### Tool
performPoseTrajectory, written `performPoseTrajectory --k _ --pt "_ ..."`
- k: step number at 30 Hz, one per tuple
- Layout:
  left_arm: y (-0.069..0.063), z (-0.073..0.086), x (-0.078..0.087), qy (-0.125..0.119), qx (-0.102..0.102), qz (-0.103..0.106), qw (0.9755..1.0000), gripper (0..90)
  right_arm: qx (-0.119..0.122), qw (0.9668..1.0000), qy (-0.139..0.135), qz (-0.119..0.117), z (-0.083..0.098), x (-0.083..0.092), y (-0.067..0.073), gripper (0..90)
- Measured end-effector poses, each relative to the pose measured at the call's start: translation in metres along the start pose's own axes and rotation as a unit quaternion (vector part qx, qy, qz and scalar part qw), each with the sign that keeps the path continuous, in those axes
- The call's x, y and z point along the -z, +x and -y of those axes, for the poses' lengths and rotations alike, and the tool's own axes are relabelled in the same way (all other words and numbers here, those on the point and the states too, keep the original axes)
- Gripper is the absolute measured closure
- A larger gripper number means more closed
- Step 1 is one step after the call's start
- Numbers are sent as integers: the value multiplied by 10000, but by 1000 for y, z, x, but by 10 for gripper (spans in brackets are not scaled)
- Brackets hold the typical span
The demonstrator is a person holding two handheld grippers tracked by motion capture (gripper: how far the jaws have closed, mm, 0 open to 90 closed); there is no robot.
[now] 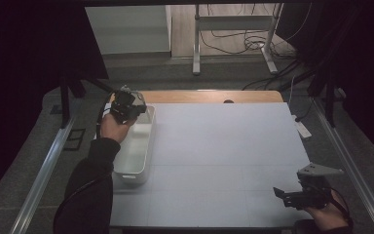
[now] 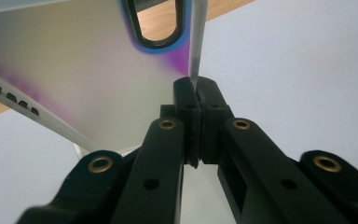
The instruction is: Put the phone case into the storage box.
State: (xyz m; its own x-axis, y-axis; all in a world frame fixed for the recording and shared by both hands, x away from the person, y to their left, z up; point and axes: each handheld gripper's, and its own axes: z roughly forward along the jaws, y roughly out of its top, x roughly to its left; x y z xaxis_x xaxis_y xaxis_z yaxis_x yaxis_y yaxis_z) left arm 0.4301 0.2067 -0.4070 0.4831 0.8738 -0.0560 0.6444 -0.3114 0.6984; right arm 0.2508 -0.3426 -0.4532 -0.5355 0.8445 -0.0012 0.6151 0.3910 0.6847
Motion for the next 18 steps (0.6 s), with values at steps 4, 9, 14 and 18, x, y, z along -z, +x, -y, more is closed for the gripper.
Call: performPoseTrajectory --k 4,9,14,18 --pt "0 2 -7 21 37 19 10000 880 8 10000 9 2 0 0 0 0" --pt "0 3 -12 64 68 9 10000 880 25 10000 21 2 0 0 0 0" --pt "1 5 -19 127 111 -16 9999 880 44 10000 19 -2 0 -1 1 0" --pt "2 6 -23 165 161 -19 9997 880 59 10000 37 -2 0 -1 1 0"
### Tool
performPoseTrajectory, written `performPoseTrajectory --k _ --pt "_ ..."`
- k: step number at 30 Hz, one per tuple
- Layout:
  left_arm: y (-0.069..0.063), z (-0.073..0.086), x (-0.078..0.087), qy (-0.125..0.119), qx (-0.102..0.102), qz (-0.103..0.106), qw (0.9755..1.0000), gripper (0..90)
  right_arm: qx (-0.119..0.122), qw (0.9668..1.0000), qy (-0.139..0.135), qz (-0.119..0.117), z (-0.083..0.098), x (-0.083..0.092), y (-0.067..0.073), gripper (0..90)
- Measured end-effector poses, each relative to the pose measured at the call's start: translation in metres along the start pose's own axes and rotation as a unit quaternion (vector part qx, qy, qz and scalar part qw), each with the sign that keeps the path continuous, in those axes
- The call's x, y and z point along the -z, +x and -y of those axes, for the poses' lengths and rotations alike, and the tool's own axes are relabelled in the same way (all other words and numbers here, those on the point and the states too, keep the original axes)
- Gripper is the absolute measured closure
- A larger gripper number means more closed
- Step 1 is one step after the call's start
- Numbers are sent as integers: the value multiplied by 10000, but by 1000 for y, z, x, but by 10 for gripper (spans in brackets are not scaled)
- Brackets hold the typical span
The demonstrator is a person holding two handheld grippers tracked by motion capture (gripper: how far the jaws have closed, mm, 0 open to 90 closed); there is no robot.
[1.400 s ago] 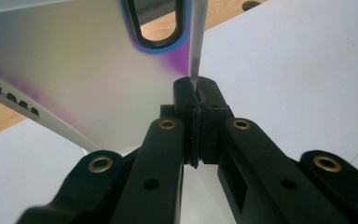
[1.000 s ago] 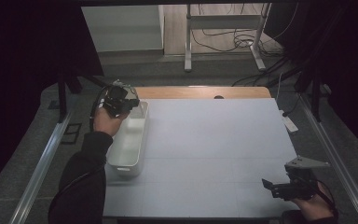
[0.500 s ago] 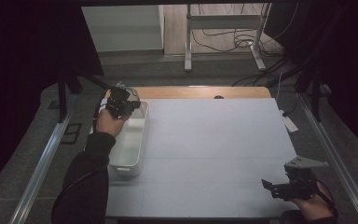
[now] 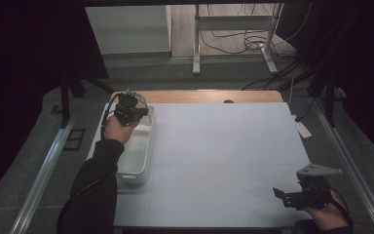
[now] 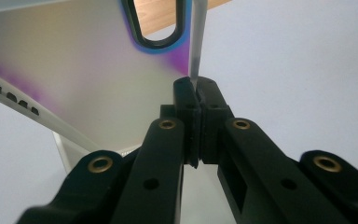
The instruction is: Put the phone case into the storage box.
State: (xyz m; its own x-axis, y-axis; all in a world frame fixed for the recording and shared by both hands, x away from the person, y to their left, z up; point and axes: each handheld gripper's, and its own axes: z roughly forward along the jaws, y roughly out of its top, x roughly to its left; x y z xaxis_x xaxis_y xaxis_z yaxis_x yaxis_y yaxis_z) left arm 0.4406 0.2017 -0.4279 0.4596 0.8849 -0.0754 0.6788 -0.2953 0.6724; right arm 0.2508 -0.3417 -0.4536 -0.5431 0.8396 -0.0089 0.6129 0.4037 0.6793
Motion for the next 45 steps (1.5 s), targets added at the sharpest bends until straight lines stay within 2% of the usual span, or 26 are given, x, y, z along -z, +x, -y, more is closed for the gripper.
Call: performPoseTrajectory --k 15,28,37,45 --pt "5 4 -18 188 138 -69 9997 880 16 10000 19 11 0 0 1 2" --pt "7 4 -32 413 179 -106 9989 879 37 10000 32 9 0 -1 1 5" --pt "7 -1 -38 463 266 -123 9985 878 41 10000 35 13 0 0 1 6" --pt "9 -1 -41 341 407 -116 9985 860 45 10000 34 12 0 0 1 7"
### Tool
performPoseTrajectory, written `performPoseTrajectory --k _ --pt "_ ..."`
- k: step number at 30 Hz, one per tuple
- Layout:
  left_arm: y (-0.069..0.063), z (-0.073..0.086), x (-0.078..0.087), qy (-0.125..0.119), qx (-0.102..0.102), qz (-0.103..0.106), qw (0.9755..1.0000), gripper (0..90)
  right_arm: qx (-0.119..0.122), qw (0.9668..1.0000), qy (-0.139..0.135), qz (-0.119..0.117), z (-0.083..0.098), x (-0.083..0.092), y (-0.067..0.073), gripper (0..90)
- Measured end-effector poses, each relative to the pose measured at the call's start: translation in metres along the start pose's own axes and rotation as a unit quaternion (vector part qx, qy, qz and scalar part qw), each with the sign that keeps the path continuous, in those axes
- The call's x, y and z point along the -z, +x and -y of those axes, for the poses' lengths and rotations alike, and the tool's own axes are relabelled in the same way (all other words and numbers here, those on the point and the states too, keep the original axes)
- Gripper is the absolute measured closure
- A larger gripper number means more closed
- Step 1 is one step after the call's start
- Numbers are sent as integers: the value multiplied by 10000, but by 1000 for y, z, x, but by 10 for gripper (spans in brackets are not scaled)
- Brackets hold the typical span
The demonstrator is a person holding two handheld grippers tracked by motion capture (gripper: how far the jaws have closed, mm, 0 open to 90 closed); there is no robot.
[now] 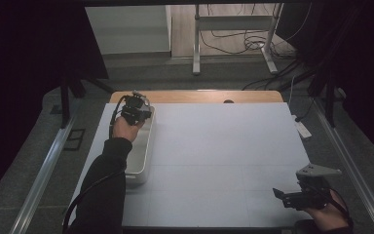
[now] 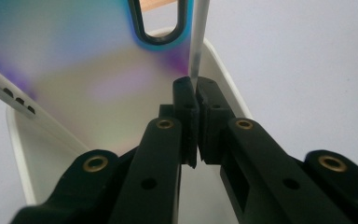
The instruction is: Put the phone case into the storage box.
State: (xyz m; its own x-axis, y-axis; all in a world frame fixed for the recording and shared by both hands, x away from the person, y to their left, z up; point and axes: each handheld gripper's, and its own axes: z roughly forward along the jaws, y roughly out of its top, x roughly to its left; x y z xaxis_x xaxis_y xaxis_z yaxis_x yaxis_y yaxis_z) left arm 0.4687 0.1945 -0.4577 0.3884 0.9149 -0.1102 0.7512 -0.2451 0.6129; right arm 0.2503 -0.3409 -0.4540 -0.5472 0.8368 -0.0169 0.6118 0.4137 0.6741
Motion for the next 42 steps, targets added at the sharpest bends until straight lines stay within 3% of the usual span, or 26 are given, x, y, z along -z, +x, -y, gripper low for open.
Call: performPoseTrajectory --k 21,42 --pt "-1 -2 8 -331 -18 320 9989 830 19 10000 17 10 0 0 0 7" --pt "-3 5 22 -730 -223 698 9946 487 17 10000 35 26 0 -1 1 7"
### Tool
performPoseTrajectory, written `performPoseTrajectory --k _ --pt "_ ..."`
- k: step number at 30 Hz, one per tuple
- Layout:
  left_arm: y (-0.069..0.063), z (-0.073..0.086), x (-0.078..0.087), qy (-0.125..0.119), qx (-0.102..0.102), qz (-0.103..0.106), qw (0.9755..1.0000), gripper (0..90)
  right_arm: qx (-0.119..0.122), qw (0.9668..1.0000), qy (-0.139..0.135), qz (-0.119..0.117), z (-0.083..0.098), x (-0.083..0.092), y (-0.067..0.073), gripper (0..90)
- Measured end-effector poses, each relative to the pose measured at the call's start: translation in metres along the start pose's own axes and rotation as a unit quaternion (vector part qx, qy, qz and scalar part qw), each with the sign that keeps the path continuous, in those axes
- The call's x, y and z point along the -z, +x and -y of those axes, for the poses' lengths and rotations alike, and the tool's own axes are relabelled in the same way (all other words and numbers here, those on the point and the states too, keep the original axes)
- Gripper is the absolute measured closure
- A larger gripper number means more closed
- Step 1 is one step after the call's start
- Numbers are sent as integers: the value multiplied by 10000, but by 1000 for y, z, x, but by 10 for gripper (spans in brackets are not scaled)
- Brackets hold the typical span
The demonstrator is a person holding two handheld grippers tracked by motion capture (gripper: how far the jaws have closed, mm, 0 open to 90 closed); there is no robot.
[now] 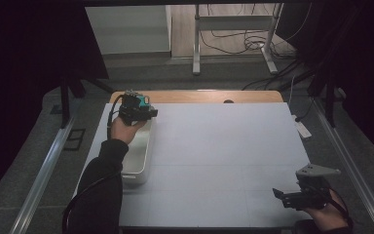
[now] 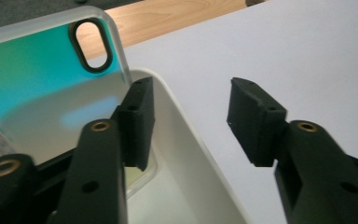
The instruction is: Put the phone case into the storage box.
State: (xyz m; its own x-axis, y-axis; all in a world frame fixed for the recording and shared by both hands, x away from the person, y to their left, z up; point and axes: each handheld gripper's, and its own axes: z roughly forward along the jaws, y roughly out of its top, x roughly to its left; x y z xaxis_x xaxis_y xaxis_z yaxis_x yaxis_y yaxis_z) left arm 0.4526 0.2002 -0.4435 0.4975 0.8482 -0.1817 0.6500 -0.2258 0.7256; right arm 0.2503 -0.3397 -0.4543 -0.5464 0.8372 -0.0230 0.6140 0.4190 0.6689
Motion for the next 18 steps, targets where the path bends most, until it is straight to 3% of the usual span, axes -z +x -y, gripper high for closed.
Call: performPoseTrajectory --k 18 --pt "-3 3 16 -211 -31 133 9997 200 -4 10000 -5 3 0 0 0 7"
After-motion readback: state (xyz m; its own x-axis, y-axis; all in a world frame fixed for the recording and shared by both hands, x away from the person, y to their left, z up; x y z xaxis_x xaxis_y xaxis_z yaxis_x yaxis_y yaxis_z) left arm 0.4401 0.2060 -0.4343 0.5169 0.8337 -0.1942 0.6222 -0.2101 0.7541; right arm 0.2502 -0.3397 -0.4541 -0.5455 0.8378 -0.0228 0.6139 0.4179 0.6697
